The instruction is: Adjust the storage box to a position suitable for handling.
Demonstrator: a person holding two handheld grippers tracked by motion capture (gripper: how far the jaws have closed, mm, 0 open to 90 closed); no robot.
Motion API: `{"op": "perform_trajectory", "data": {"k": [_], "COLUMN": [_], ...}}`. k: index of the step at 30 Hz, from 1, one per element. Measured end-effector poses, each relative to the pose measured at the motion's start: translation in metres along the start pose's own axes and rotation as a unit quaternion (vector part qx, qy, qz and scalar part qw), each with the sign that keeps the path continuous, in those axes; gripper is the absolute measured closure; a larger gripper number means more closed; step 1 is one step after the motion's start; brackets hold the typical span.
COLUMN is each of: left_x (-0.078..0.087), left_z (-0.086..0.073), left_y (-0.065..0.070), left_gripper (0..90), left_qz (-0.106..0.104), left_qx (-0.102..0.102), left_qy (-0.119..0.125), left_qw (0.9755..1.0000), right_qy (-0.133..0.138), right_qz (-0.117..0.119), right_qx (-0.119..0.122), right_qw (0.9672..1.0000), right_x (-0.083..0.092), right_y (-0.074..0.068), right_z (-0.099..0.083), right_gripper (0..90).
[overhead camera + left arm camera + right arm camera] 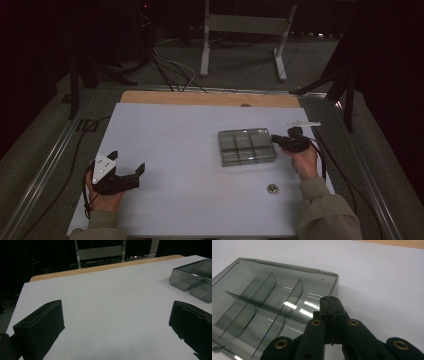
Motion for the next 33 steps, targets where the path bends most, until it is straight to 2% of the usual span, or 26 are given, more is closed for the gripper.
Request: {"op": "perform_trajectory", "data": {"k": [7, 10, 11, 12, 17, 18, 19, 21, 23, 33], "left_x": [0.000, -0.001, -0.001, 0.000, 0.000, -0.001, -0.001, -0.001, -0.001, -0.003], "left_z": [0.000, 0.000, 0.000, 0.000, 0.000, -0.001, -0.001, -0.001, -0.001, -0.003], "left_y": [0.001, 0.001, 0.001, 0.001, 0.000, 0.000, 0.000, 0.001, 0.001, 0.002], "left_gripper": [0.2, 0.2, 0.2, 0.2, 0.2, 0.2, 0.2, 0.2, 0.2, 0.2], "left_qz": [-0.001, -0.001, -0.001, -0.001, -0.001, -0.001, -0.001, -0.002, -0.003, -0.007], "left_qx": [-0.001, -0.001, -0.001, -0.001, 0.000, -0.001, -0.001, -0.001, -0.002, -0.004], "left_qy": [-0.001, -0.001, -0.001, -0.001, -0.001, -0.001, -0.001, -0.001, -0.002, -0.006], "left_qw": [1.0000, 1.0000, 1.0000, 1.0000, 1.0000, 1.0000, 1.0000, 1.0000, 1.0000, 1.0000], "right_qy": [-0.010, -0.011, -0.015, -0.016, -0.016, -0.018, -0.018, -0.021, -0.021, -0.020], "right_qz": [0.028, 0.033, 0.047, 0.051, 0.060, 0.069, 0.069, 0.079, 0.082, 0.098], "right_qx": [0.034, 0.038, 0.052, 0.052, 0.058, 0.064, 0.064, 0.077, 0.080, 0.074], "right_qw": [0.9990, 0.9987, 0.9974, 0.9972, 0.9964, 0.9954, 0.9954, 0.9937, 0.9932, 0.9922], "right_x": [-0.002, -0.002, -0.006, -0.008, -0.012, -0.014, -0.014, -0.018, -0.022, -0.034], "right_y": [-0.035, -0.040, -0.057, -0.062, -0.072, -0.082, -0.082, -0.094, -0.100, -0.118], "right_z": [0.000, 0.000, 0.000, 0.000, 0.001, 0.001, 0.001, 0.001, 0.002, 0.007], "right_gripper": [90.0, 90.0, 90.0, 90.0, 90.0, 90.0, 90.0, 90.0, 90.0, 90.0]}}
Point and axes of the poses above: each handheld gripper's, and its own axes: x roughly backward along the jaws, z roughly out of its top, y roughly to its right, the point moved 10 cm from there along -x, roughly forward along the jaws, and after that the axes turned 5 degrees about y, right-handed, at the moved point
